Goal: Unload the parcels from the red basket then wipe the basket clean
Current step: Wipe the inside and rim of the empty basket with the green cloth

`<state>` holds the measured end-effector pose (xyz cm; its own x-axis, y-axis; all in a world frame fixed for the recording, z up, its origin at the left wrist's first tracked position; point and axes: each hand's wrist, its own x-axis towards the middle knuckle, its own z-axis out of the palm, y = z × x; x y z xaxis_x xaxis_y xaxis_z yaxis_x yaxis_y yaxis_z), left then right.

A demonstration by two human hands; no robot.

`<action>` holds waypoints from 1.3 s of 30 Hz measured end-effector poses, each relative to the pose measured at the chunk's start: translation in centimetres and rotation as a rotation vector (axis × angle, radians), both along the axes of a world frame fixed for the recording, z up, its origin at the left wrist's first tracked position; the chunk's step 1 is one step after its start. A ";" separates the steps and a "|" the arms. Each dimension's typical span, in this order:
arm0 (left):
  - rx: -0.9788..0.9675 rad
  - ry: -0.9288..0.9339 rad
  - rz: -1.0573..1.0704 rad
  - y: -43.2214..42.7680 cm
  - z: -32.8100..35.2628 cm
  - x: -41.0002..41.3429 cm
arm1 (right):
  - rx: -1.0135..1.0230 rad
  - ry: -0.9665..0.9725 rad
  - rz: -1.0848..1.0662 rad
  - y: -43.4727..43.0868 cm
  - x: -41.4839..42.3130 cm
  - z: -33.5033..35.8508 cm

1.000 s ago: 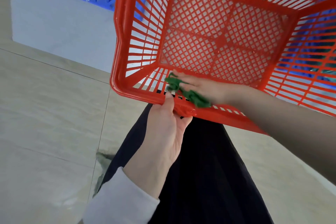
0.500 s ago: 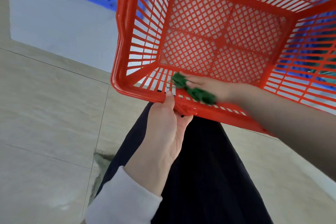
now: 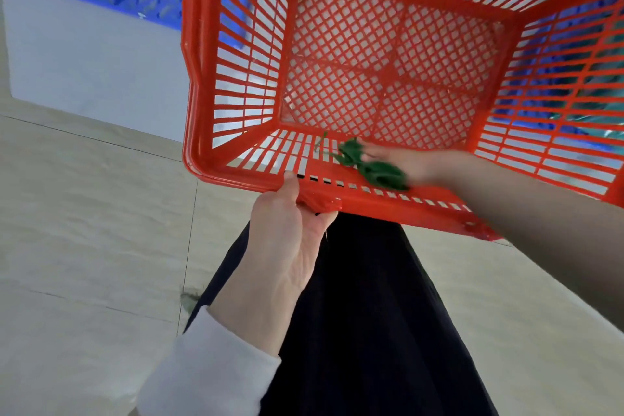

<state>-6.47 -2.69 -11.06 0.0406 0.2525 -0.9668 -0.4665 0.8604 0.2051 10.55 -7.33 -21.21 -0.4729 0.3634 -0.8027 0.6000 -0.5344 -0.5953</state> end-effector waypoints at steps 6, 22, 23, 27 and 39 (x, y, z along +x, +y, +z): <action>0.012 0.016 -0.019 0.1 0.2 0.1 | 0.004 0.007 -0.029 -1.0 0.6 -0.1; 0.019 0.061 -0.013 -0.1 0.3 0.6 | -0.168 -0.193 0.012 -2.6 4.0 -0.3; 0.012 0.063 -0.015 -0.2 0.4 0.8 | -0.194 -0.157 0.022 -2.9 4.8 1.9; -0.063 0.144 -0.007 -1.0 0.5 2.0 | -0.247 -0.080 0.019 -4.6 7.3 6.2; -0.121 0.206 0.002 -3.0 0.9 4.5 | -0.238 -0.212 0.018 -4.0 6.4 -1.8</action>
